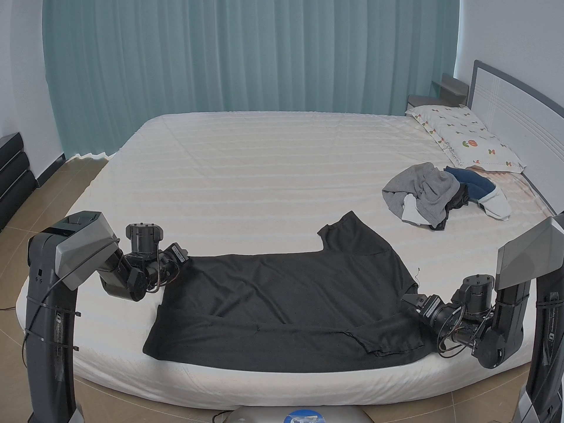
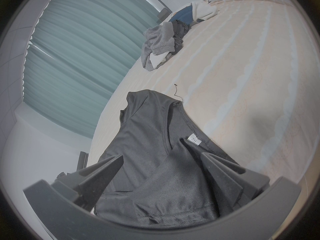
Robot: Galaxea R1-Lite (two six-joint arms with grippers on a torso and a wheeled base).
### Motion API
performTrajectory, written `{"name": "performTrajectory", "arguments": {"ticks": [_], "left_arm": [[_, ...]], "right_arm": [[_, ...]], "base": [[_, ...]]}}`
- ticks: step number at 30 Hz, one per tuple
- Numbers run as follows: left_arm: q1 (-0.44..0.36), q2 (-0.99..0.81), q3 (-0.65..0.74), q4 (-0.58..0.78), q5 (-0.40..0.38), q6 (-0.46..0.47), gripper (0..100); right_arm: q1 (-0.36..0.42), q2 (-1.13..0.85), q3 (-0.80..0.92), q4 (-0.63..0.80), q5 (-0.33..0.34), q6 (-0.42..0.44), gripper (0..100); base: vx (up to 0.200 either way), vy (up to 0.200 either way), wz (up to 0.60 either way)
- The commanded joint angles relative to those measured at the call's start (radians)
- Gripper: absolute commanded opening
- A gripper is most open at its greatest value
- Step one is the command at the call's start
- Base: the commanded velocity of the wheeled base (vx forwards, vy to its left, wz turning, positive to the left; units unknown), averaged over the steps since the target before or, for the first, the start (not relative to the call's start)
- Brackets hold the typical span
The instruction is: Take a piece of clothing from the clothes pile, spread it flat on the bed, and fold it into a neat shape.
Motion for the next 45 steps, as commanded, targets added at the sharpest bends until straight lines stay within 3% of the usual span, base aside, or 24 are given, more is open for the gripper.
{"name": "performTrajectory", "arguments": {"ticks": [1, 9, 13, 16, 20, 22, 23, 27, 38, 45], "left_arm": [[0.013, -0.018, 0.006, 0.009, 0.01, -0.008, 0], [0.025, -0.058, 0.043, -0.004, 0.007, -0.117, 0], [0.028, -0.056, 0.042, -0.005, 0.0, -0.123, 0], [0.037, -0.055, 0.049, -0.004, -0.036, -0.127, 0], [0.04, -0.059, 0.057, -0.002, -0.049, -0.166, 0], [0.04, -0.059, 0.057, -0.002, -0.049, -0.167, 0], [0.04, -0.061, 0.072, -0.004, -0.049, -0.172, 0], [0.039, -0.066, 0.077, -0.005, -0.055, -0.172, 0], [0.039, -0.066, 0.083, -0.004, -0.056, -0.172, 0], [0.039, -0.067, 0.082, -0.004, -0.058, -0.172, 0]], "right_arm": [[-0.008, -0.028, 0.004, -0.002, -0.005, -0.012, 100], [-0.015, -0.065, -0.063, 0.023, -0.004, -0.045, 100], [-0.025, -0.068, -0.14, 0.083, -0.004, -0.086, 100], [-0.051, -0.051, -0.352, 0.276, -0.002, -0.189, 100], [-0.058, 0.002, -0.617, 0.501, 0.002, -0.206, 100], [-0.058, 0.008, -0.636, 0.518, 0.002, -0.207, 100], [-0.064, 0.058, -0.774, 0.659, 0.007, -0.232, 100], [-0.081, 0.127, -0.929, 0.794, 0.054, -0.293, 100], [-0.075, 0.291, -1.32, 1.041, 0.108, -0.342, 100], [-0.067, 0.348, -1.426, 1.072, 0.094, -0.336, 100]], "base": [[0.0, 0.0, 0.0], [0.0, 0.0, 0.0], [0.0, 0.0, 0.0], [0.0, 0.0, 0.0], [0.0, 0.0, 0.0], [0.0, 0.0, 0.0], [0.0, 0.0, 0.0], [0.0, 0.0, 0.0], [0.0, 0.0, 0.0], [0.0, 0.0, 0.0]]}}
